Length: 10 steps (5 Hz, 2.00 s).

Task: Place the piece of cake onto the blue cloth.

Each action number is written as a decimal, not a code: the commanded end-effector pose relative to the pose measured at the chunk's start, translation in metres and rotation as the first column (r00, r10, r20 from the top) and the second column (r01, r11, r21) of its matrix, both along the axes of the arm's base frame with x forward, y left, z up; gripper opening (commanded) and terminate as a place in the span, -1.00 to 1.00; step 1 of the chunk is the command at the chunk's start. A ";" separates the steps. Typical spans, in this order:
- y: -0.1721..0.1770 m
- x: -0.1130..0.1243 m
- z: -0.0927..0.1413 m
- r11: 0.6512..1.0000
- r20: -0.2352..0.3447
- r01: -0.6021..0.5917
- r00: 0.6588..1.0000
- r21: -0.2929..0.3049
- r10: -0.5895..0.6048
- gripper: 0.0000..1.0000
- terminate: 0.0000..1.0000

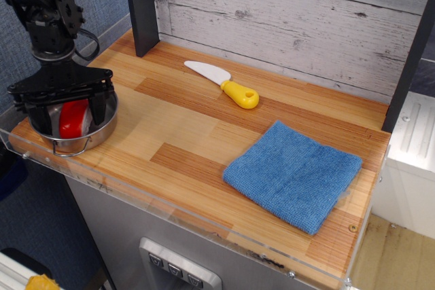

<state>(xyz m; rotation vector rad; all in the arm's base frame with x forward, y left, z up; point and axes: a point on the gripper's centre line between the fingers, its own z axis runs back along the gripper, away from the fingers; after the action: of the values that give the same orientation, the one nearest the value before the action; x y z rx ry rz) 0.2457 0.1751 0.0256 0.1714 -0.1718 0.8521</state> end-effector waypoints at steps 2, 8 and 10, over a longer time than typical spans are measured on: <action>0.006 0.008 0.003 1.000 0.033 -0.004 0.999 0.021 0.003 -1.00 -1.00; -0.013 0.029 0.080 0.995 0.216 -0.082 0.972 -0.059 0.093 -1.00 -1.00; -0.075 0.060 0.121 0.992 0.307 0.006 0.951 -0.123 0.033 -1.00 -1.00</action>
<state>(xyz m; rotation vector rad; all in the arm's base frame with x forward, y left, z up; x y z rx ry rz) 0.3062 0.0938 0.1262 -0.0782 -0.3514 0.8977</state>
